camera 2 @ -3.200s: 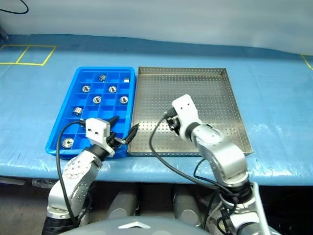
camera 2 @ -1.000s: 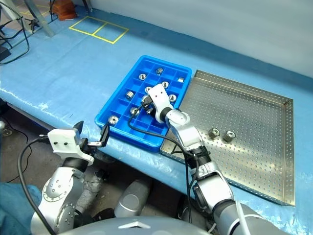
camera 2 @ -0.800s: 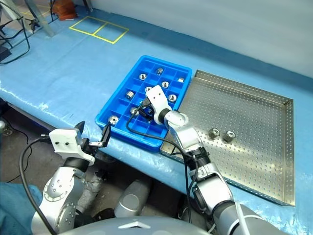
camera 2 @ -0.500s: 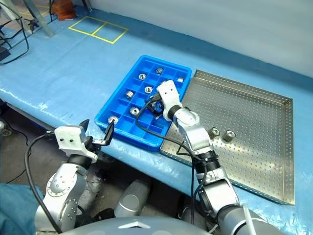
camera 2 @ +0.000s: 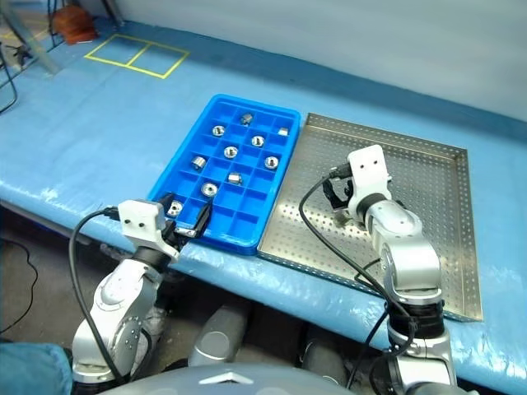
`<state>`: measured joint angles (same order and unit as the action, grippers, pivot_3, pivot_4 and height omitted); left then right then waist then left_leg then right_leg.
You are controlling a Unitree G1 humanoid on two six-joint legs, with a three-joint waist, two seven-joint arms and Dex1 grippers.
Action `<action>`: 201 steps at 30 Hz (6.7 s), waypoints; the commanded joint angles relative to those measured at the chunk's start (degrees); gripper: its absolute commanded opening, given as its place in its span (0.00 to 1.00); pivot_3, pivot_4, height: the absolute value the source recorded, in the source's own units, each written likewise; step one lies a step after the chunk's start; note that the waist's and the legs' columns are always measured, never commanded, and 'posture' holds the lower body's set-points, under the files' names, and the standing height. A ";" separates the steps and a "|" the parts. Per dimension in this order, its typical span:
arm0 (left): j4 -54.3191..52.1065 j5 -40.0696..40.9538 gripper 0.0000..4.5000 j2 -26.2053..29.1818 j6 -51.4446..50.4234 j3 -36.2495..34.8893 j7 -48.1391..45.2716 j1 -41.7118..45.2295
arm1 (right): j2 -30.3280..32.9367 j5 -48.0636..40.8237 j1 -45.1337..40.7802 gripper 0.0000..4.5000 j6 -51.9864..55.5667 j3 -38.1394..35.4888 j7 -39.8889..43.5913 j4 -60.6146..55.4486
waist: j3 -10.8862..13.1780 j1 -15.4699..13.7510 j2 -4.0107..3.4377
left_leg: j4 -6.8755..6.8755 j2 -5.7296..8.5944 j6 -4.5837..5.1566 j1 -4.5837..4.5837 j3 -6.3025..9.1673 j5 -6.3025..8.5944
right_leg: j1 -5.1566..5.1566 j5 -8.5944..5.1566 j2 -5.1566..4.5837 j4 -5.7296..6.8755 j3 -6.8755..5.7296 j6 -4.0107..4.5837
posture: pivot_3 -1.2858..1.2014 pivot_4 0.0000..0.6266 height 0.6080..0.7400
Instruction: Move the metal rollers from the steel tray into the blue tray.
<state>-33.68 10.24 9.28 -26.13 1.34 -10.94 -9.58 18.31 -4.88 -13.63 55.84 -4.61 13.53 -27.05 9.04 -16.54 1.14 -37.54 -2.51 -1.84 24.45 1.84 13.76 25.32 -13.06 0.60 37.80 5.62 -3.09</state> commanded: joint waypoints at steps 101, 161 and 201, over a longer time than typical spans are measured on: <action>-6.11 -0.92 1.00 -2.34 2.20 -0.78 4.53 -7.33 | -15.51 4.17 -17.68 0.40 -8.65 33.74 8.06 26.19 | -0.03 8.03 -0.08 | 0.04 0.02 0.26 -0.87 -0.06 -0.04 | -0.78 -0.19 0.03 0.02 0.22 -0.04 | 0.68 0.24 1.00; 0.58 0.76 1.00 -0.18 1.57 0.17 -1.15 1.38 | -15.11 -0.98 -4.26 0.38 -20.16 12.34 0.15 17.60 | -0.01 13.79 -0.08 | 0.23 0.06 0.26 -0.85 -0.04 -0.05 | -0.77 -0.11 0.00 -0.03 0.24 -0.18 | 0.62 0.24 1.00; -10.75 0.83 1.00 -3.40 4.64 -4.87 6.10 -15.23 | -17.69 1.94 -17.33 0.38 -16.06 37.14 16.12 26.93 | 0.00 2.73 -0.04 | 0.26 0.00 0.22 -0.80 0.01 -0.03 | -0.67 -0.32 -0.01 -0.08 0.05 0.12 | 0.72 0.24 1.00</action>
<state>-41.72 11.38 5.76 -22.16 -3.84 -4.99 -25.19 1.72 -2.38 -31.21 39.95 32.64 28.83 -0.18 9.04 -13.81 1.09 -37.26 -2.51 -1.63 23.65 1.84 13.74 24.67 -13.39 0.60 37.72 5.67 -2.97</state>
